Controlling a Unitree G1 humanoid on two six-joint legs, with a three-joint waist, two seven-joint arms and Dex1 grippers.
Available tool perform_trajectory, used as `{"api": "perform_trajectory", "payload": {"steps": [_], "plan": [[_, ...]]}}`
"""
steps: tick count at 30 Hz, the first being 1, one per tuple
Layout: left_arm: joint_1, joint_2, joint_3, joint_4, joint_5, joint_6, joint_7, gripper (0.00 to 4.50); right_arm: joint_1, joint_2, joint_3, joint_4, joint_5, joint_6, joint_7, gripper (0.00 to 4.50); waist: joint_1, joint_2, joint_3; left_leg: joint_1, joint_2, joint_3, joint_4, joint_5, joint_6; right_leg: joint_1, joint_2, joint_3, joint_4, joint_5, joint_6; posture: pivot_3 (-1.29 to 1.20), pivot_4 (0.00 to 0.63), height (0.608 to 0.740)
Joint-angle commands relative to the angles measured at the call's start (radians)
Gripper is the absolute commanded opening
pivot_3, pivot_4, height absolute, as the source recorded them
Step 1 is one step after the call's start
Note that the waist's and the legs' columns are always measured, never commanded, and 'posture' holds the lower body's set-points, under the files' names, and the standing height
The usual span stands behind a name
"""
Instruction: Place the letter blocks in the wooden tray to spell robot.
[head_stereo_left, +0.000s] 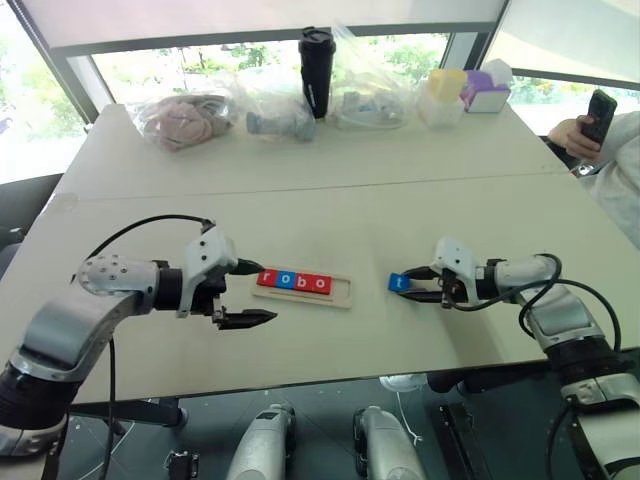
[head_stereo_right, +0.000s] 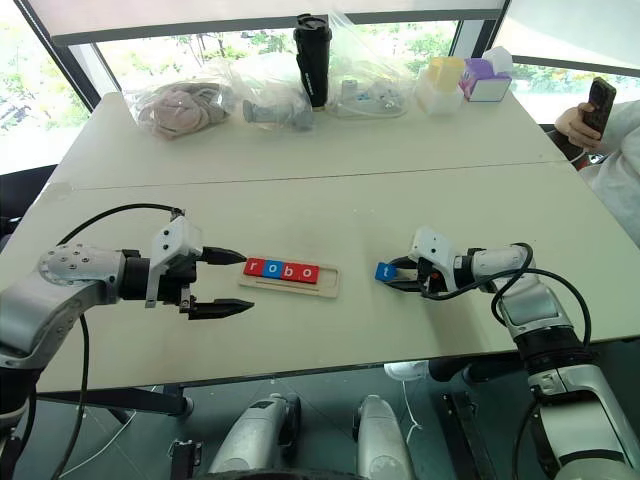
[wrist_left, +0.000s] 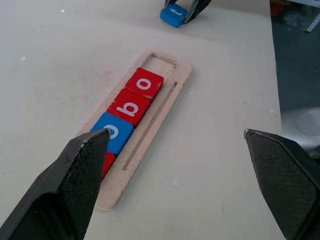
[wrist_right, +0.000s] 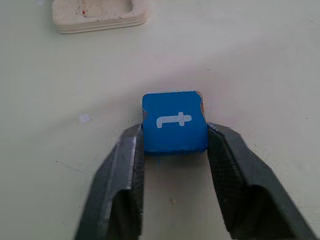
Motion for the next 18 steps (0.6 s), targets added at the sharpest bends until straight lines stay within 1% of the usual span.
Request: {"api": "perform_trajectory", "payload": {"steps": [1, 4, 6, 10, 14, 18], "plan": [[0.005, 0.012, 0.040, -0.027, -0.014, -0.001, 0.004, 4.50, -0.024, 0.000, -0.035, -0.036, 0.033, 0.034, 0.003, 1.14, 0.001, 0.000, 0.000, 0.000, 0.000, 0.000, 0.000, 0.000, 0.000, 0.000, 0.000, 0.000, 0.000, 0.000, 0.000, 0.00, 0.150, 0.740], [0.009, 0.014, 0.045, -0.029, -0.012, -0.001, 0.002, 4.50, -0.028, 0.001, -0.033, -0.078, 0.041, 0.070, 0.001, 1.14, 0.001, 0.000, 0.000, 0.000, 0.000, 0.000, 0.000, 0.000, 0.000, 0.000, 0.000, 0.000, 0.000, 0.000, 0.000, 0.00, 0.150, 0.740], [0.009, 0.017, 0.049, -0.026, -0.012, -0.001, -0.001, 4.50, -0.031, 0.008, -0.026, -0.153, 0.068, 0.136, 0.008, 1.14, 0.001, 0.000, 0.000, 0.000, 0.000, 0.000, 0.000, 0.000, 0.000, 0.000, 0.000, 0.000, 0.000, 0.000, 0.000, 0.00, 0.150, 0.740], [0.004, 0.021, 0.054, -0.017, -0.010, -0.002, -0.004, 4.50, -0.037, 0.035, 0.037, -0.304, 0.080, 0.232, 0.016, 1.14, -0.002, 0.000, 0.000, 0.000, 0.000, 0.000, 0.000, 0.000, 0.000, 0.000, 0.000, 0.000, 0.001, 0.000, 0.000, 0.00, 0.150, 0.740], [0.002, 0.012, 0.049, -0.020, -0.007, -0.002, 0.004, 4.50, -0.073, 0.094, 0.097, -0.316, 0.034, 0.259, -0.031, 1.14, -0.001, 0.000, 0.000, 0.000, 0.000, -0.001, 0.000, 0.000, 0.000, 0.000, 0.000, 0.000, 0.002, 0.000, 0.000, 0.00, 0.150, 0.740], [0.005, 0.002, 0.047, -0.027, -0.011, 0.002, 0.016, 4.50, -0.095, 0.119, 0.146, -0.300, -0.003, 0.256, -0.042, 1.14, 0.005, 0.000, 0.000, 0.000, 0.000, -0.001, 0.001, 0.000, 0.000, 0.000, 0.000, 0.000, 0.001, 0.000, 0.000, 0.00, 0.150, 0.740]]}}
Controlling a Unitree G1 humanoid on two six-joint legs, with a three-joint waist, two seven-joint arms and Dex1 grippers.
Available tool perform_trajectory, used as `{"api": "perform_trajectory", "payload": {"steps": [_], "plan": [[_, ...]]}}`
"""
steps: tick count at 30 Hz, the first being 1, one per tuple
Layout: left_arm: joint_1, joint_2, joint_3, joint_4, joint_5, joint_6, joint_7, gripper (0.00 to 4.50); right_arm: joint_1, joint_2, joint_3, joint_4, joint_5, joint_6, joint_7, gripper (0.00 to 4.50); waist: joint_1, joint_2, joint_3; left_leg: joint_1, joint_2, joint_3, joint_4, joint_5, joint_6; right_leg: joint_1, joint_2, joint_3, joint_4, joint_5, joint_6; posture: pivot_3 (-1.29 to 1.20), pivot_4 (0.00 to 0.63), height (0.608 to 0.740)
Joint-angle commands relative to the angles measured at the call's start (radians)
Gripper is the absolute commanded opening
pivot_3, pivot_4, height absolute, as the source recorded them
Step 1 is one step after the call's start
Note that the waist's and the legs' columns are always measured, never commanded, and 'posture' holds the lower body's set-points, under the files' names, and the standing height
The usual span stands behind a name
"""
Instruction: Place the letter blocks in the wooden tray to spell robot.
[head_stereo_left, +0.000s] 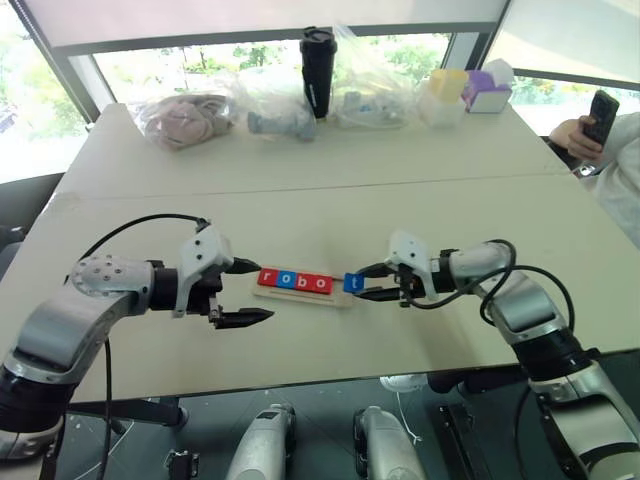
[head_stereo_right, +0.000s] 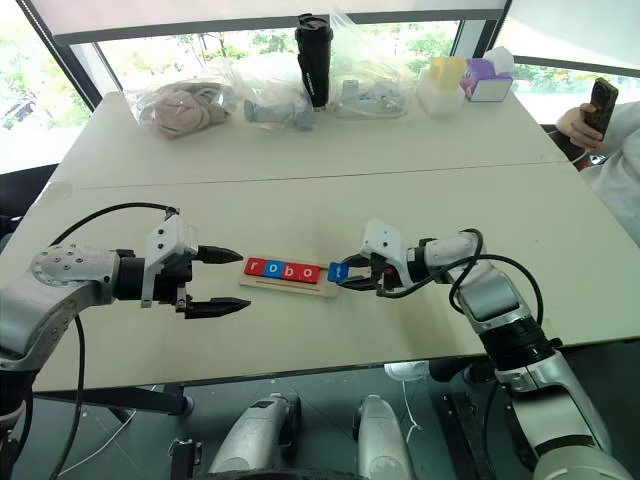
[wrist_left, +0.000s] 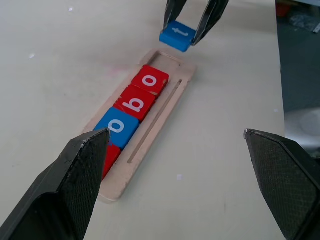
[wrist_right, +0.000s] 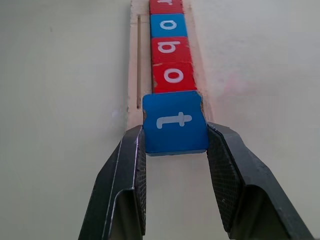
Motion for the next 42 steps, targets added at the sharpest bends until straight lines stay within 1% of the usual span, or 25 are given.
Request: {"api": "perform_trajectory", "payload": {"steps": [1, 9, 22, 24, 25, 27, 28, 29, 31, 35, 38, 42], "plan": [[-0.002, -0.003, 0.028, -0.026, -0.012, -0.002, 0.014, 4.50, -0.034, 0.013, 0.020, -0.003, -0.024, -0.004, -0.010, 1.14, -0.001, 0.000, 0.000, 0.000, 0.000, 0.000, 0.000, 0.000, 0.000, 0.000, 0.000, 0.000, 0.000, 0.000, 0.000, 0.00, 0.150, 0.740], [0.006, -0.012, 0.028, -0.032, -0.012, -0.003, 0.033, 4.50, -0.068, 0.042, 0.049, 0.050, -0.057, -0.024, -0.017, 1.14, -0.005, 0.000, 0.000, 0.000, 0.000, 0.000, 0.001, 0.000, 0.000, 0.000, 0.000, 0.000, 0.002, 0.000, 0.000, 0.00, 0.150, 0.740], [0.010, -0.024, 0.033, -0.044, -0.027, 0.006, 0.060, 4.50, -0.089, 0.067, 0.056, 0.118, -0.080, -0.062, -0.023, 1.14, -0.006, 0.000, 0.000, 0.000, 0.000, 0.000, 0.002, 0.000, 0.000, 0.000, 0.001, 0.000, 0.003, 0.000, 0.001, 0.00, 0.150, 0.740], [0.009, -0.023, 0.034, -0.043, -0.029, 0.005, 0.063, 4.50, -0.092, 0.074, 0.054, 0.122, -0.079, -0.064, -0.026, 2.18, -0.006, 0.000, 0.000, 0.000, 0.000, 0.000, 0.003, 0.000, 0.000, 0.000, 0.001, 0.000, 0.003, 0.000, 0.001, 0.00, 0.150, 0.740], [0.009, -0.022, 0.034, -0.043, -0.030, 0.005, 0.065, 4.50, -0.093, 0.077, 0.054, 0.123, -0.079, -0.063, -0.027, 2.53, -0.006, 0.000, 0.000, 0.000, 0.000, 0.000, 0.003, 0.000, 0.000, 0.000, 0.001, 0.000, 0.004, 0.000, 0.001, 0.00, 0.150, 0.740], [0.008, -0.023, 0.032, -0.044, -0.031, 0.006, 0.068, 4.50, -0.093, 0.083, 0.054, 0.118, -0.077, -0.062, -0.027, 3.53, -0.006, 0.000, 0.000, 0.000, 0.000, 0.000, 0.004, 0.000, 0.000, 0.000, 0.001, 0.000, 0.005, 0.000, 0.001, 0.00, 0.150, 0.740], [0.008, -0.023, 0.032, -0.044, -0.032, 0.006, 0.069, 4.50, -0.093, 0.085, 0.054, 0.117, -0.076, -0.062, -0.026, 4.12, -0.006, 0.000, 0.000, 0.000, 0.000, 0.000, 0.004, 0.000, 0.000, 0.000, 0.001, 0.000, 0.006, 0.000, 0.001, 0.00, 0.150, 0.740], [0.008, -0.023, 0.032, -0.044, -0.032, 0.006, 0.070, 4.50, -0.092, 0.089, 0.050, 0.112, -0.072, -0.061, -0.028, 4.42, -0.006, 0.000, 0.000, 0.000, 0.000, 0.000, 0.005, 0.000, 0.000, 0.000, 0.001, 0.000, 0.006, 0.000, 0.001, 0.00, 0.150, 0.740], [0.008, -0.023, 0.031, -0.043, -0.032, 0.006, 0.072, 4.50, -0.093, 0.093, 0.041, 0.105, -0.065, -0.057, -0.031, 4.42, -0.006, 0.000, 0.000, 0.000, 0.000, 0.000, 0.006, 0.000, 0.000, 0.000, 0.001, 0.000, 0.007, 0.000, 0.001, 0.00, 0.150, 0.740], [0.012, -0.020, 0.036, -0.044, -0.033, 0.006, 0.076, 4.50, -0.111, 0.097, -0.019, 0.071, -0.025, -0.019, -0.065, 4.42, -0.005, 0.000, 0.000, 0.000, 0.000, 0.000, 0.008, 0.000, 0.000, 0.000, 0.001, 0.000, 0.009, 0.000, 0.000, 0.00, 0.150, 0.740], [0.014, -0.020, 0.038, -0.045, -0.034, 0.007, 0.081, 4.50, -0.101, 0.072, -0.060, 0.035, -0.015, 0.004, -0.089, 4.42, -0.004, 0.000, 0.000, 0.000, 0.000, -0.001, 0.009, 0.000, 0.000, 0.000, 0.000, 0.000, 0.010, 0.000, 0.000, 0.00, 0.150, 0.740], [0.019, -0.019, 0.043, -0.048, -0.036, 0.009, 0.085, 4.50, -0.052, 0.027, -0.089, -0.019, -0.022, 0.021, -0.117, 4.42, -0.004, 0.000, 0.000, 0.000, 0.000, -0.001, 0.009, 0.000, 0.000, 0.000, 0.000, 0.000, 0.010, 0.000, 0.000, 0.00, 0.150, 0.740]]}}
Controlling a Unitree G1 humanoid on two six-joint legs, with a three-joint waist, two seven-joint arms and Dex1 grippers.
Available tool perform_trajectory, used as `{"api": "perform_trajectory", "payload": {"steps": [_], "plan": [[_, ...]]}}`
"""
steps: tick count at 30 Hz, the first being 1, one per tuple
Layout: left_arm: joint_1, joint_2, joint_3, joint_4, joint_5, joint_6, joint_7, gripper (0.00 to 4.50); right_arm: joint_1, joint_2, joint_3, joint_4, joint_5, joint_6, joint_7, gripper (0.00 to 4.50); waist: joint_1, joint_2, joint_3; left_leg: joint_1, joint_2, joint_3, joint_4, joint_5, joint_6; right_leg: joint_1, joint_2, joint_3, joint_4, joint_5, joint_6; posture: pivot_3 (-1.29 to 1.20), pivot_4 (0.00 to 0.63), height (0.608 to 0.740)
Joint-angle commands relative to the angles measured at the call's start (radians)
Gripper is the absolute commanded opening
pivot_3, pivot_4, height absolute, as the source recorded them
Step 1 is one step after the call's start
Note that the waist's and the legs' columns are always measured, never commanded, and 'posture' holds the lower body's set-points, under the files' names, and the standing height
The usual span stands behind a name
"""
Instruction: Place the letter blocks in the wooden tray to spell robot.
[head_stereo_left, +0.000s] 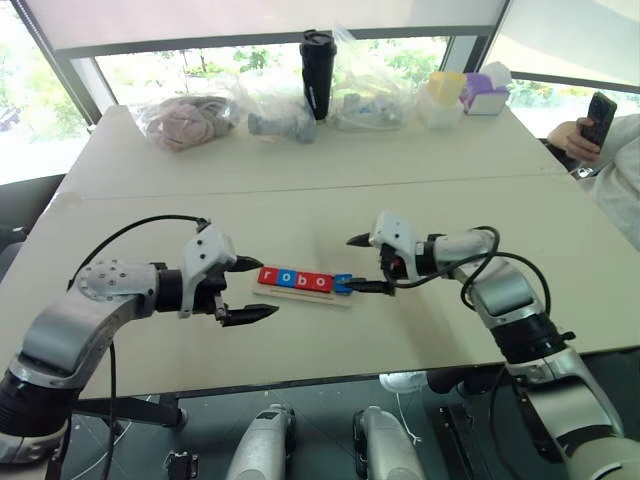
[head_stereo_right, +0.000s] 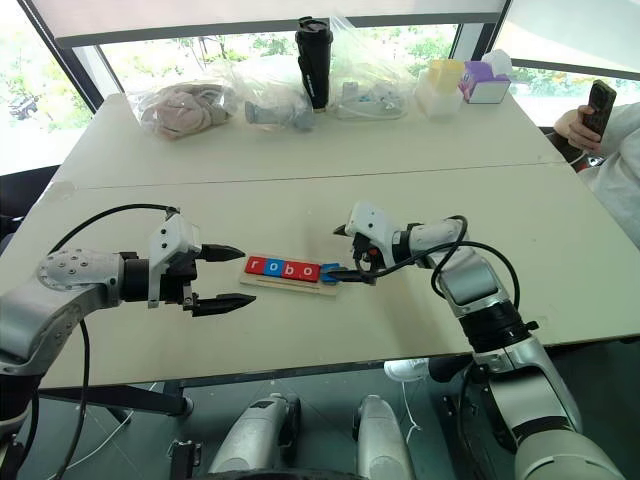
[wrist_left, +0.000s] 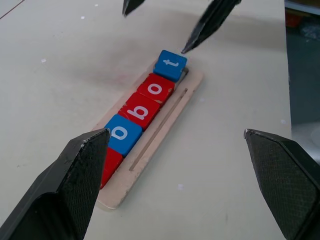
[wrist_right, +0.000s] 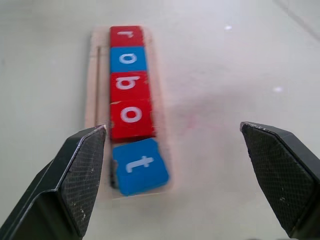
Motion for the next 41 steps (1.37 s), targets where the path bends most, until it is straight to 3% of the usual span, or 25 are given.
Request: {"api": "perform_trajectory", "payload": {"steps": [1, 9, 23, 30, 33, 41], "plan": [[0.001, 0.006, 0.039, -0.027, -0.014, 0.001, 0.004, 4.50, 0.026, -0.026, -0.042, -0.060, 0.008, 0.012, -0.029, 4.42, -0.001, 0.000, 0.000, 0.000, 0.000, 0.000, 0.000, 0.000, 0.000, 0.000, 0.000, 0.000, 0.000, 0.000, 0.000, 0.00, 0.150, 0.740], [-0.017, 0.002, 0.032, -0.015, -0.010, -0.001, -0.004, 4.50, 0.045, -0.022, 0.011, 0.006, -0.082, -0.058, -0.100, 4.42, -0.002, 0.000, 0.000, 0.000, 0.000, 0.000, 0.000, 0.000, 0.000, 0.000, 0.000, 0.000, 0.000, 0.000, 0.000, 0.00, 0.150, 0.740], [-0.010, -0.001, 0.037, -0.025, -0.014, 0.007, 0.005, 4.50, 0.039, 0.023, 0.035, 0.053, -0.083, -0.089, -0.092, 4.42, -0.002, 0.000, 0.000, 0.000, 0.000, 0.000, 0.000, 0.000, 0.000, 0.000, 0.000, 0.000, 0.000, 0.000, 0.000, 0.00, 0.150, 0.740], [0.002, -0.013, 0.072, -0.009, -0.036, 0.020, 0.026, 4.50, 0.028, -0.034, -0.018, 0.020, -0.091, -0.087, -0.105, 4.42, 0.000, 0.000, 0.000, 0.000, 0.000, 0.000, 0.000, 0.000, 0.000, 0.000, 0.000, 0.000, 0.000, 0.000, 0.000, 0.00, 0.150, 0.740], [0.032, -0.007, 0.104, 0.011, -0.027, 0.018, 0.042, 4.50, 0.056, -0.069, -0.076, -0.081, -0.044, -0.011, -0.101, 4.42, -0.001, 0.000, 0.000, 0.000, 0.000, 0.000, 0.000, 0.000, 0.000, 0.000, 0.000, 0.000, 0.000, 0.000, 0.000, 0.00, 0.150, 0.740], [0.307, 0.024, 0.337, -0.007, -0.060, 0.029, 0.037, 4.50, 0.374, -0.123, -0.332, -0.564, 0.261, 0.432, -0.151, 4.42, -0.001, 0.000, 0.000, 0.000, 0.001, -0.001, -0.006, -0.001, -0.001, -0.002, -0.004, 0.001, -0.003, -0.001, 0.000, 0.00, 0.150, 0.740]]}}
